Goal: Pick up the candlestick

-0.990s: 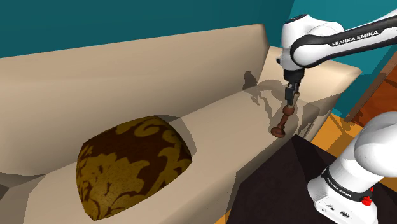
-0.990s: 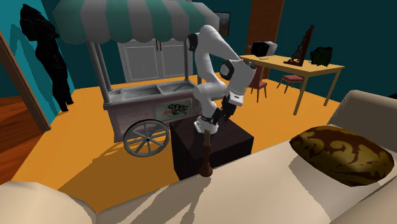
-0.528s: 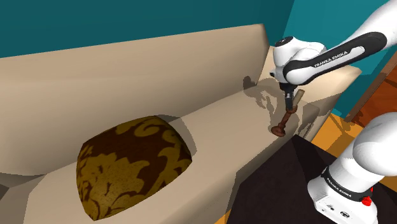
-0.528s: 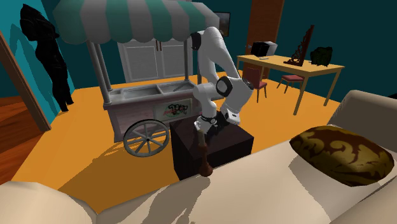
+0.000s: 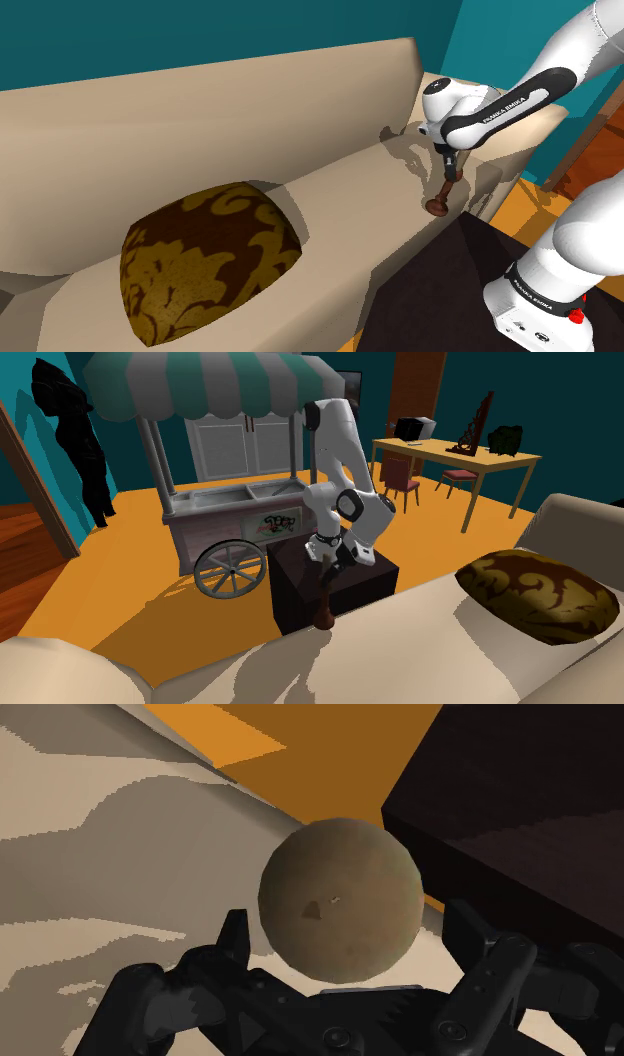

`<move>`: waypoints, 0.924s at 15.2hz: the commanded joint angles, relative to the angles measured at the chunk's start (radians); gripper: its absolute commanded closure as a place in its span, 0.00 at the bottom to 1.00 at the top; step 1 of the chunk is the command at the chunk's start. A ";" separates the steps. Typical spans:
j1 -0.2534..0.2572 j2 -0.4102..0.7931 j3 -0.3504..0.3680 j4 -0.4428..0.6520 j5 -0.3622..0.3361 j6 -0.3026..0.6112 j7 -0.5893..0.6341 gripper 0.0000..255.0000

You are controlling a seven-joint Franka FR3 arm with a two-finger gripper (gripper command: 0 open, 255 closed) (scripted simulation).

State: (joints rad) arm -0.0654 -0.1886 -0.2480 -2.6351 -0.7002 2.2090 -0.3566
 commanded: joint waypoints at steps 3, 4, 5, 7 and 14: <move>-0.002 0.034 -0.002 -0.005 -0.013 0.036 0.022 0.00; -0.002 0.034 -0.002 -0.005 -0.013 0.035 0.022 1.00; -0.002 0.034 -0.002 -0.005 -0.013 0.035 0.022 1.00; -0.002 0.035 -0.002 -0.004 -0.012 0.035 0.022 1.00; -0.001 0.021 -0.001 -0.003 -0.007 0.022 0.013 1.00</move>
State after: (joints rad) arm -0.0667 -0.1600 -0.2496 -2.6369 -0.7102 2.2374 -0.3395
